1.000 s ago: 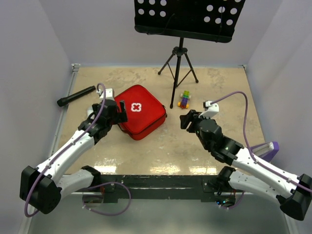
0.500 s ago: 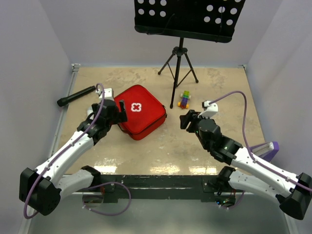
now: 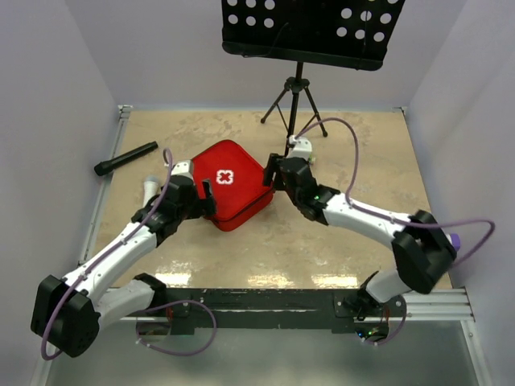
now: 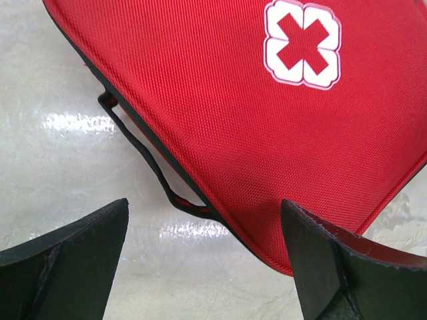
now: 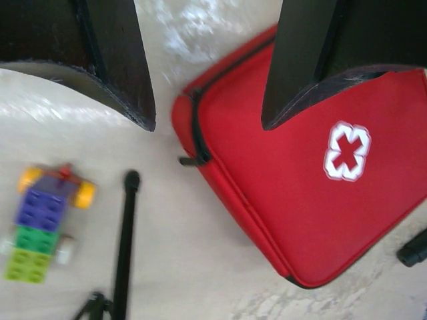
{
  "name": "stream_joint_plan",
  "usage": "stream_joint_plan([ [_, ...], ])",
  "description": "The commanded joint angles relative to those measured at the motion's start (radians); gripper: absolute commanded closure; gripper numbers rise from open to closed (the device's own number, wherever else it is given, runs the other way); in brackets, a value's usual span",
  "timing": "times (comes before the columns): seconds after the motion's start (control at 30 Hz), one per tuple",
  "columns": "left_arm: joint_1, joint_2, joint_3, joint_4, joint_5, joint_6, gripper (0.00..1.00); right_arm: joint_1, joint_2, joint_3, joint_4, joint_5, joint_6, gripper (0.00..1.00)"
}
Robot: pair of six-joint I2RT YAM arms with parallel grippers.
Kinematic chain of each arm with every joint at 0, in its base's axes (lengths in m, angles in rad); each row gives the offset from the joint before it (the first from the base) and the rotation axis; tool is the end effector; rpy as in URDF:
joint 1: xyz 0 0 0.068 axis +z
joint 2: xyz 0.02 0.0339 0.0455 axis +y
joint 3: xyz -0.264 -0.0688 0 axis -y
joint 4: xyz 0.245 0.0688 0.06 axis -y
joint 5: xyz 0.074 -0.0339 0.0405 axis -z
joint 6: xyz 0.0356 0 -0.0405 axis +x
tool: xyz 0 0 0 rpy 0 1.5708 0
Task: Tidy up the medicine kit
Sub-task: Adjust the medicine box at the center of the board.
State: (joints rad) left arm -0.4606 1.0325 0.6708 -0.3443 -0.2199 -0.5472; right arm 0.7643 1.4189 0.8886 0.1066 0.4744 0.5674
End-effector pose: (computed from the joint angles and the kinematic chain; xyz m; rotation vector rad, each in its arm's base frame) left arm 0.1985 -0.0898 0.2390 -0.2138 2.2624 -0.2863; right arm 0.2409 0.2084 0.2589 0.1110 1.9640 0.4061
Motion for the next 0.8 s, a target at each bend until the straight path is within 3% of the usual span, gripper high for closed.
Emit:
stream_joint_plan([
  [0.0, -0.001, -0.037, -0.031, 0.077, 0.042, -0.059, 0.00, -0.034, 0.158, 0.157, 0.159, -0.103, -0.026, 0.30],
  [0.17, 0.002, -0.046, -0.051, 0.068, -0.018, -0.069, 0.00, -0.040, 0.365, 0.329, 0.099, -0.135, -0.070, 0.30],
  [0.3, 0.042, -0.006, -0.051, 0.093, -0.004, -0.062, 0.00, -0.040, 0.423, 0.308, 0.107, -0.193, -0.087, 0.30],
  [0.53, 0.111, 0.141, -0.031, 0.208, 0.165, -0.037, 0.00, -0.019, 0.358, 0.129, 0.206, -0.350, -0.080, 0.33],
  [0.77, 0.112, 0.248, 0.007, 0.329, 0.254, 0.042, 0.00, 0.110, 0.255, -0.010, 0.246, -0.425, -0.035, 0.38],
])
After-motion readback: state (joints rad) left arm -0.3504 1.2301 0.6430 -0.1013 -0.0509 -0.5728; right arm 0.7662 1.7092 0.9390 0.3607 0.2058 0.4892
